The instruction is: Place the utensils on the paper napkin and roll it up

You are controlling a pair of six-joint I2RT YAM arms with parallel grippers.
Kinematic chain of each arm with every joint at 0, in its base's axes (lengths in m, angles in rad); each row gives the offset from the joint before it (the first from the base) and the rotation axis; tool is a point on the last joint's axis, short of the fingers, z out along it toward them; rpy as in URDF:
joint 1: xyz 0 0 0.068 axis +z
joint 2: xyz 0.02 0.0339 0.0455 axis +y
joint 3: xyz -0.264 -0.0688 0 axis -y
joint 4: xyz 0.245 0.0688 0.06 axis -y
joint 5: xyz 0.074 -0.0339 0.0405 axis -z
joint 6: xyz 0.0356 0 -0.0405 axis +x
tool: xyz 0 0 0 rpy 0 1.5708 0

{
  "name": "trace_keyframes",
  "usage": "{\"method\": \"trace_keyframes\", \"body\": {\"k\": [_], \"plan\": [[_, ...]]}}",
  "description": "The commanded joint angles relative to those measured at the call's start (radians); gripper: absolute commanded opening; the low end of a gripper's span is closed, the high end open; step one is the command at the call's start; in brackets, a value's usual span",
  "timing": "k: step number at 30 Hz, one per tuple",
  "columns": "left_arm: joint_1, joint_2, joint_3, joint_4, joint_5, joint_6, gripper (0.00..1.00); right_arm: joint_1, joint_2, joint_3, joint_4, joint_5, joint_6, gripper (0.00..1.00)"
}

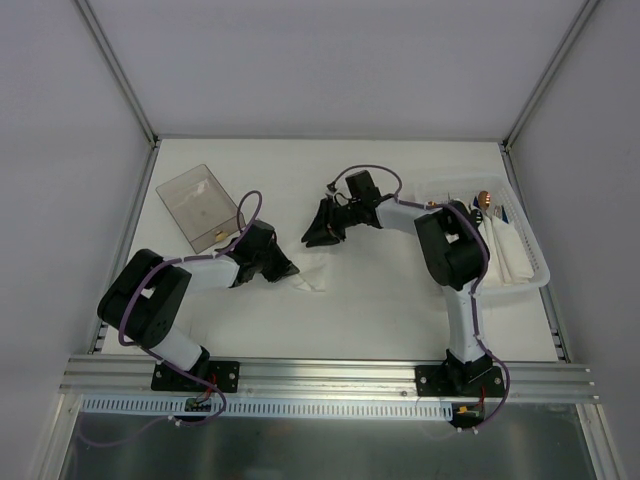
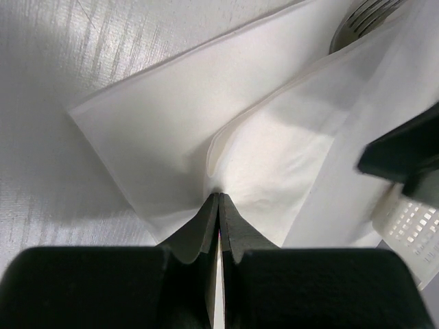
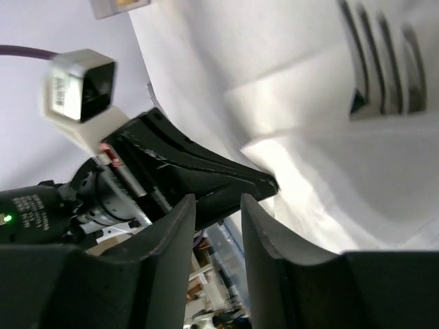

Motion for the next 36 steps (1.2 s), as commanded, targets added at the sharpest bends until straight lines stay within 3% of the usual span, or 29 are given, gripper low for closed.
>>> {"method": "trace_keyframes", "body": {"k": [1,7,11,15,36], "plan": [[0.016,0.026,0.005,-0.107,-0.009,0.040,0.00,-0.025,-0.041,0.106,-0.153,-0.028,-0.193,0.31],[0.025,0.010,0.011,-0.120,0.009,0.075,0.00,-0.022,-0.061,0.152,-0.388,0.078,-0.491,0.09],[0.025,0.001,0.011,-0.123,0.012,0.098,0.00,-0.011,-0.035,0.189,-0.492,0.157,-0.690,0.02],[0.025,0.010,0.024,-0.131,0.022,0.116,0.00,0.015,-0.034,0.205,-0.520,0.204,-0.786,0.00],[0.025,0.000,0.019,-0.139,0.025,0.132,0.00,0.096,0.091,0.318,-0.502,0.297,-0.797,0.00]]}}
